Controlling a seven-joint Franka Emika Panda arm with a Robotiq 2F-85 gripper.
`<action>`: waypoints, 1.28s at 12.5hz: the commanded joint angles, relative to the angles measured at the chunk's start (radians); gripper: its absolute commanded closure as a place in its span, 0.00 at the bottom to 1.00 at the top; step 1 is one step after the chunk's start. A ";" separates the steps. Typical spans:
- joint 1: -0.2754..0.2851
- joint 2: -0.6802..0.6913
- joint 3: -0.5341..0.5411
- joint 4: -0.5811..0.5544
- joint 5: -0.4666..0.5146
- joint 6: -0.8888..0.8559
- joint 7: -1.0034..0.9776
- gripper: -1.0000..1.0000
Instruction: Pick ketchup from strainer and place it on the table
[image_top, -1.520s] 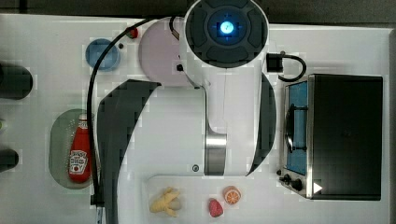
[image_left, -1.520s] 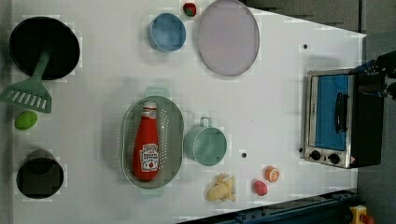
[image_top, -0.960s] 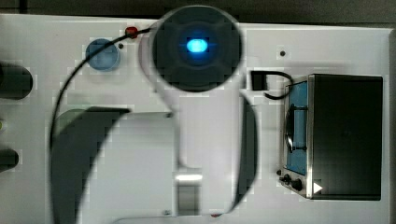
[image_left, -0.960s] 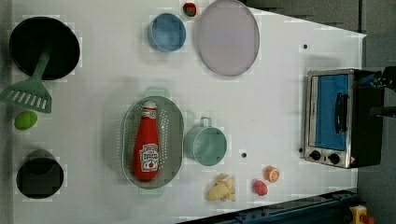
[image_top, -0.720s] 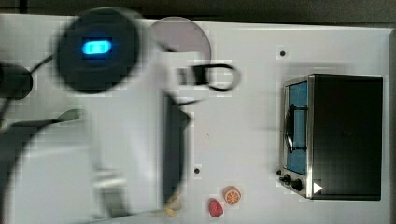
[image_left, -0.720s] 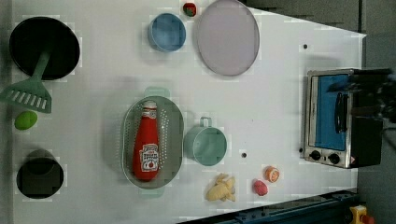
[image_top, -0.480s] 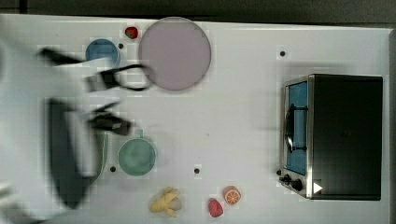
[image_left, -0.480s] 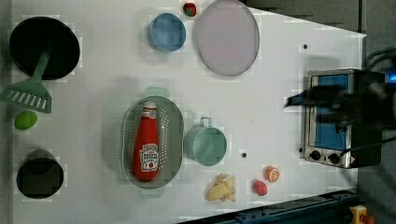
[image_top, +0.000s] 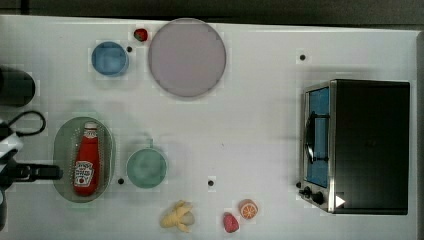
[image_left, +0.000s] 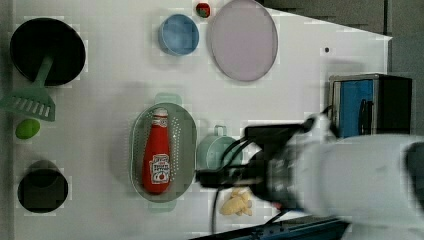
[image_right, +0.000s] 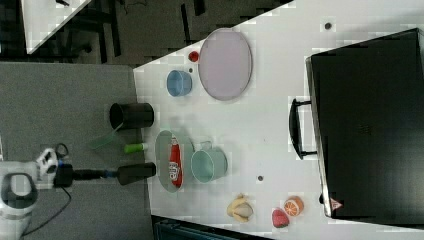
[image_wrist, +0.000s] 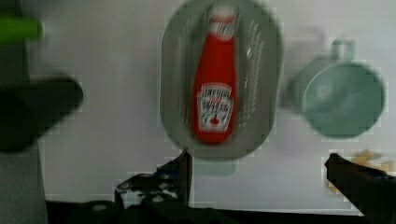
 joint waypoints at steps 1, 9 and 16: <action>-0.005 0.056 -0.009 -0.098 -0.021 0.152 0.151 0.00; 0.013 0.230 -0.018 -0.362 -0.170 0.687 0.220 0.00; 0.026 0.401 -0.064 -0.365 -0.239 0.797 0.262 0.00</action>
